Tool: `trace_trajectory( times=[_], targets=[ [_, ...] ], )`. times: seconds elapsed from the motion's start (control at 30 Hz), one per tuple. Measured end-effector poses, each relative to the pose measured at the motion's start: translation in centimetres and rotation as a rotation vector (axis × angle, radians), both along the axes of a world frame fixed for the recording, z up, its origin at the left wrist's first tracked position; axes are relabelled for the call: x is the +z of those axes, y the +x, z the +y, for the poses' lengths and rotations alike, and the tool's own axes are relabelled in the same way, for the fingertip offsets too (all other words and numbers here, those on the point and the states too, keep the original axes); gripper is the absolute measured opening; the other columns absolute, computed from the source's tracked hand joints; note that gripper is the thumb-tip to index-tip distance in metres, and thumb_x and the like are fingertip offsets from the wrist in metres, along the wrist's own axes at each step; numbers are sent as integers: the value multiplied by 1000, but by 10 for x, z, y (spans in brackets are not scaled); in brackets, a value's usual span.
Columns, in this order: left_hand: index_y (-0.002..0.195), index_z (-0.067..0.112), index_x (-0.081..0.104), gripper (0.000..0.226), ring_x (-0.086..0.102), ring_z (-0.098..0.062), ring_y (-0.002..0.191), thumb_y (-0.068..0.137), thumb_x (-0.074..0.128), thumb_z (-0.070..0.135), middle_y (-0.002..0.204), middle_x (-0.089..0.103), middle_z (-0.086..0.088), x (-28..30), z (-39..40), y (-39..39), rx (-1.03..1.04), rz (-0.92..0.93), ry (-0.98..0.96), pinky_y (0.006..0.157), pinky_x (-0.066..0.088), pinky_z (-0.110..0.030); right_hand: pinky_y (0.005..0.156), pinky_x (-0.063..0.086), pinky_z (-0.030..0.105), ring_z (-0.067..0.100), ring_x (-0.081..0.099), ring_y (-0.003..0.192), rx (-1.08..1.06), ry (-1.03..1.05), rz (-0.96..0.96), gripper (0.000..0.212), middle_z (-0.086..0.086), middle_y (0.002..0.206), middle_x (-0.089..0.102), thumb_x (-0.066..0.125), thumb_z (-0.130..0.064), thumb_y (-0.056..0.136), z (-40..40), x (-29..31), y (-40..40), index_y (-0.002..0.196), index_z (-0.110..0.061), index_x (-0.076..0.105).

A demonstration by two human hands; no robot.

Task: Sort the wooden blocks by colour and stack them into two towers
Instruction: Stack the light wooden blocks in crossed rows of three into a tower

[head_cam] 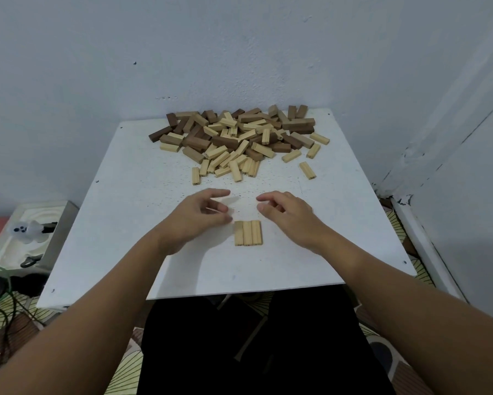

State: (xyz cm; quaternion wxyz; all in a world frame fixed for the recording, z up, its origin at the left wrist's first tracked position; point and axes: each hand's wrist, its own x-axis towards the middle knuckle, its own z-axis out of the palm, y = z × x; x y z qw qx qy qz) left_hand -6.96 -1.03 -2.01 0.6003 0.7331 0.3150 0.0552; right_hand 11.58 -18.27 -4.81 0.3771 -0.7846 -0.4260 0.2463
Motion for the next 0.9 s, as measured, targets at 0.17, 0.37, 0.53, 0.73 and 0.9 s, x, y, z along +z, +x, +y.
trace_trajectory(
  times=[0.17, 0.37, 0.53, 0.73, 0.9],
  targets=[
    [152, 32, 48, 57, 35, -31, 136, 97, 64, 35, 144, 44, -7, -18, 28, 18, 296, 242, 618, 106, 37, -42, 106, 40, 42, 21, 44, 120, -9, -74, -289, 45, -4, 123, 51, 56, -39, 102, 32, 1, 12, 146, -39, 51],
    [145, 24, 53, 61, 29, -29, 134, 89, 45, 46, 148, 47, -6, -41, 19, 24, 328, 289, 819, 111, 30, -48, 110, 30, 43, 29, 33, 128, 80, -231, -591, 61, 4, 146, 33, 47, -40, 103, 70, -2, 16, 159, -45, 25],
    [112, 21, 75, 33, 45, -27, 118, 86, 60, 37, 118, 61, 1, -58, 19, 19, 348, 70, 876, 98, 29, -32, 124, 10, 58, 34, 13, 152, 159, -285, -584, 62, 11, 170, 11, 36, -40, 104, 76, -13, 16, 162, -42, 13],
    [104, 20, 74, 19, 56, -21, 107, 90, 67, 31, 108, 67, 4, -61, 19, 21, 254, -20, 985, 91, 33, -30, 121, 21, 57, 30, 37, 139, 84, -109, -742, 52, 9, 149, 46, 48, -43, 101, 60, -19, 20, 152, -32, 45],
    [124, 32, 67, 31, 58, -7, 106, 94, 66, 26, 110, 65, 7, -37, 11, 9, 287, -73, 594, 90, 47, -24, 106, 37, 41, 19, 43, 117, 77, 55, -456, 37, -4, 128, 49, 62, -38, 97, 34, -10, 11, 133, -30, 64]
  ],
)
